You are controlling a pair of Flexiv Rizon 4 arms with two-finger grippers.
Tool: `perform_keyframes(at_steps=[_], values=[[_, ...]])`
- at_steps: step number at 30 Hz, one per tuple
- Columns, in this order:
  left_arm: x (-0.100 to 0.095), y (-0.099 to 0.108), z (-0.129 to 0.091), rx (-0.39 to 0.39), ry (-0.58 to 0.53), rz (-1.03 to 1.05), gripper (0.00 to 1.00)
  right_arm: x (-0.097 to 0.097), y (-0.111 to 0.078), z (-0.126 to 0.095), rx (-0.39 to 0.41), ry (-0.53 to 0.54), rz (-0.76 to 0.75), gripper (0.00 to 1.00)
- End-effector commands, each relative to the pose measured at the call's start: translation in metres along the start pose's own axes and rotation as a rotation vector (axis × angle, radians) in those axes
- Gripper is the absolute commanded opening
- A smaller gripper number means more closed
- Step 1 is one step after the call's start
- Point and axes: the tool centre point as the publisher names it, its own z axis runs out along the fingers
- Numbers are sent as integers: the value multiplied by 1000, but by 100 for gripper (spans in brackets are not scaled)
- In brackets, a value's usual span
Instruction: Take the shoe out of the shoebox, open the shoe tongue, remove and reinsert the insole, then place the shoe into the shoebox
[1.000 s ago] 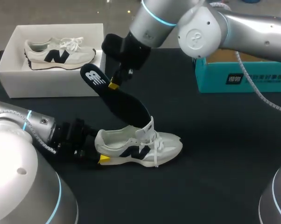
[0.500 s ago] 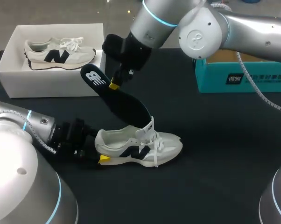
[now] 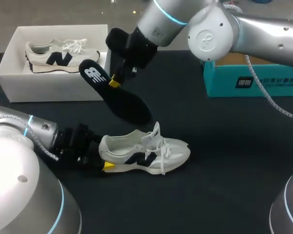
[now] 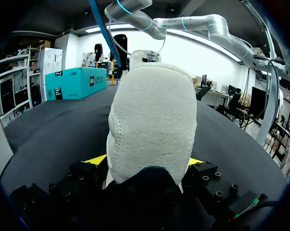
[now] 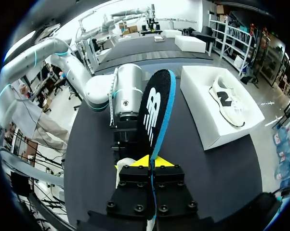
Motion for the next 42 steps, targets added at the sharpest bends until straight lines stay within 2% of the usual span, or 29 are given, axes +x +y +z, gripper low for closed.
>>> perform_keyframes(at_steps=[1,7,23,29,42], values=[[0,2,1,-1,0,0,0,19,-16,-28,-131,-9,11,0],[0,2,1,-1,0,0,0,38,-20,-54,-229,24,65,0],[0,2,1,-1,0,0,0,81,-40,-113,-345,-37,176,0],[0,2,1,-1,0,0,0,93,-51,-127,-409,-51,219,0],[0,2,1,-1,0,0,0,106,-80,-138,-442,-70,314,0]])
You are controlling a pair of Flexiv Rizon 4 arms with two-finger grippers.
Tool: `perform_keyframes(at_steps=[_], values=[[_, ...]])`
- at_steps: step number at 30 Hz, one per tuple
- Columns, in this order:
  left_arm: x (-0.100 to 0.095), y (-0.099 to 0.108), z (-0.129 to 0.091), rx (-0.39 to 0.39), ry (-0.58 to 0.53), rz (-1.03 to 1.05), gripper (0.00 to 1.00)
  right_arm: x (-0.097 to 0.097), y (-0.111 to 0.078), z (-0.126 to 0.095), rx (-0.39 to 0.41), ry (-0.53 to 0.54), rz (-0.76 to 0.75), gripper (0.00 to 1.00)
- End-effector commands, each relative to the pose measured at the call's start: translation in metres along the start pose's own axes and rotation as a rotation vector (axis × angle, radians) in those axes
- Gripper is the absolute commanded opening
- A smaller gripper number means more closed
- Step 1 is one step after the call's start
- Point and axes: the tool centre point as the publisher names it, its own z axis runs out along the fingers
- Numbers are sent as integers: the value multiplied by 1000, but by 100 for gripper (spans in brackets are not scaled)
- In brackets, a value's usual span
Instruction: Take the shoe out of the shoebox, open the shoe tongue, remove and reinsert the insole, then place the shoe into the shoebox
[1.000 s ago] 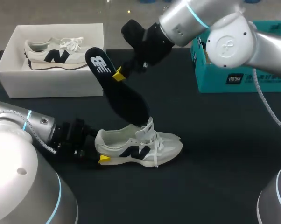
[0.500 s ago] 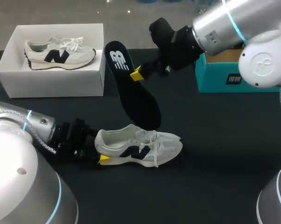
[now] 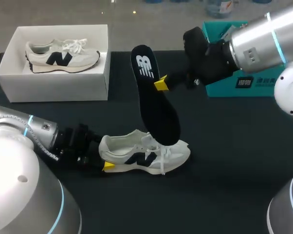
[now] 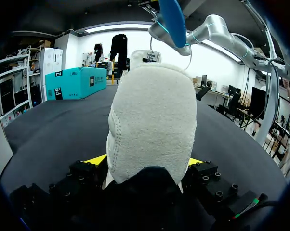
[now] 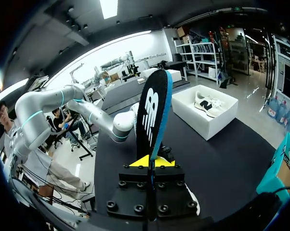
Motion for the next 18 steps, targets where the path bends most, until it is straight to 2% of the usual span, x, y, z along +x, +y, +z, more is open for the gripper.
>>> perform_keyframes(at_steps=[1,5,18], values=[[0,1,1,-1,0,0,0,5,-15,-12,-65,-17,15,0],[0,1,1,-1,0,0,0,4,-22,-17,-79,-67,10,0],[0,1,1,-1,0,0,0,4,-22,-17,-79,-67,10,0]])
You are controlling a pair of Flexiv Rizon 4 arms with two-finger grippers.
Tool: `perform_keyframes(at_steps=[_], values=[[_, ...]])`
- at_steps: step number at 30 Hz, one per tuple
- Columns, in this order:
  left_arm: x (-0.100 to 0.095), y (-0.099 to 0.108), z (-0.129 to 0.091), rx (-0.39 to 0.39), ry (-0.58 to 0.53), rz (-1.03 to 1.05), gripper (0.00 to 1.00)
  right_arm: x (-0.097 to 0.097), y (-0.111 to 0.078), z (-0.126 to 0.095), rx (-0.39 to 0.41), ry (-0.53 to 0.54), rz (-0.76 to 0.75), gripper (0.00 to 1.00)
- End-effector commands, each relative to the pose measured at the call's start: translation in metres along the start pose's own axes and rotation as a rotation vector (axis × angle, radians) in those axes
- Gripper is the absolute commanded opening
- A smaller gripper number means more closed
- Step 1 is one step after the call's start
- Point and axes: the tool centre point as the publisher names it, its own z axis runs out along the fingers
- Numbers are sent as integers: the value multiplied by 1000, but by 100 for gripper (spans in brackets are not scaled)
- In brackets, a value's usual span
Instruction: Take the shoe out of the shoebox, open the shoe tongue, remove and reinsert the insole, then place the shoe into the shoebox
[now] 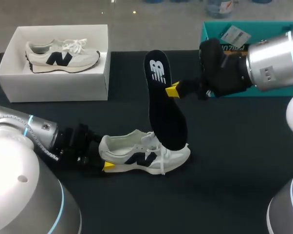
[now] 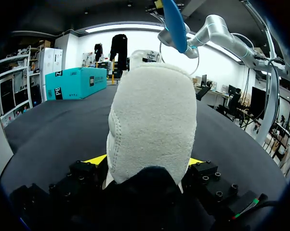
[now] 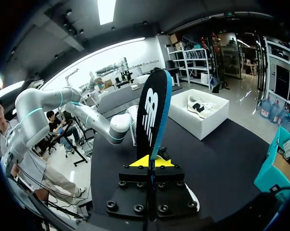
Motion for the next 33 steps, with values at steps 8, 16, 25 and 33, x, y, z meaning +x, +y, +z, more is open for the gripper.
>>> perform_keyframes(at_steps=[8,16,25,33], values=[[0,1,1,-1,0,0,0,-5,-8,-10,2,149,35,0],[0,1,1,-1,0,0,0,4,-8,-43,39,124,47,0],[0,1,1,-1,0,0,0,25,2,-70,-19,147,128,0],[0,1,1,-1,0,0,0,35,4,-75,7,216,180,0]])
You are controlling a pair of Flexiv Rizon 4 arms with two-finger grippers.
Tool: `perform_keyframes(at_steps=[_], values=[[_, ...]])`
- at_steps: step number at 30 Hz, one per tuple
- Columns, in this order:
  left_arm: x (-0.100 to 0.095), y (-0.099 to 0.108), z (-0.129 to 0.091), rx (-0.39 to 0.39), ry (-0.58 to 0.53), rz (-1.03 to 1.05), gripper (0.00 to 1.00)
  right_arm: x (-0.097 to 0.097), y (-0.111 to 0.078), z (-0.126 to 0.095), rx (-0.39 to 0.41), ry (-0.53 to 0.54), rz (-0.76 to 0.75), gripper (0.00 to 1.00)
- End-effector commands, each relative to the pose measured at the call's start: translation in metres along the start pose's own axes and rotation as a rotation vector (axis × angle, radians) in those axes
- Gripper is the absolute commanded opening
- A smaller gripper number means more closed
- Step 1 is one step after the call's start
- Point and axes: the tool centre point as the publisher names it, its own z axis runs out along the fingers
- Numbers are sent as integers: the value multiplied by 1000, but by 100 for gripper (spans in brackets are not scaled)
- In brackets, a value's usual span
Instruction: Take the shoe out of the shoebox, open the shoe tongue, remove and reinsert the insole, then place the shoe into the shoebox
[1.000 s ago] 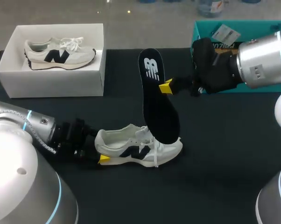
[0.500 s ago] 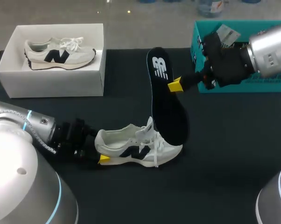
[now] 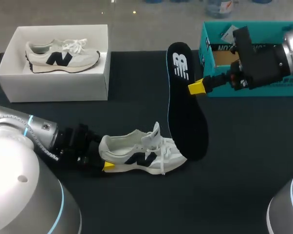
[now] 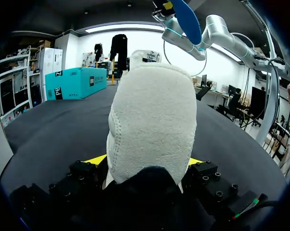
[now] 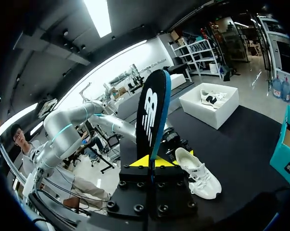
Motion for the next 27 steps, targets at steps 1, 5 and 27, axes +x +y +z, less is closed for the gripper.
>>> perform_keyframes(at_steps=[1,5,27], values=[[0,1,1,-1,0,0,0,2,2,-4,-3,37,16,0],[0,1,1,-1,0,0,0,6,2,-2,13,58,34,0],[0,1,1,-1,0,0,0,20,-4,6,33,35,77,0]])
